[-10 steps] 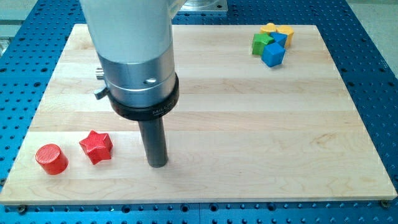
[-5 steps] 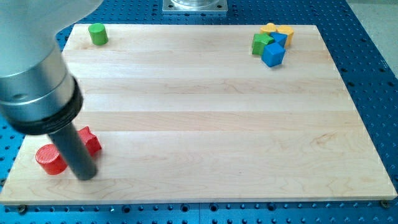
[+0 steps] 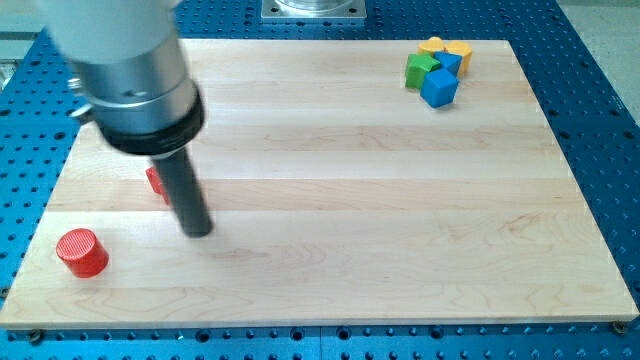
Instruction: Push the red star below the green circle
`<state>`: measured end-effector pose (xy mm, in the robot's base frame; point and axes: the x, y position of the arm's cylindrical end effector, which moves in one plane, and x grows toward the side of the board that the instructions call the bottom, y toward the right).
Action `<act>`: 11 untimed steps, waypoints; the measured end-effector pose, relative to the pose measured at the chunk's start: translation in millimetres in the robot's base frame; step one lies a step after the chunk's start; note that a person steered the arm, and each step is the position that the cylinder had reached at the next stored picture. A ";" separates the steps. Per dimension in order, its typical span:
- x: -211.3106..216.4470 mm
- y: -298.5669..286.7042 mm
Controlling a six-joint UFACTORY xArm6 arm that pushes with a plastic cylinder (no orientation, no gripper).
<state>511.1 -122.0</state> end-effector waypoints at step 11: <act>-84.4 -74.7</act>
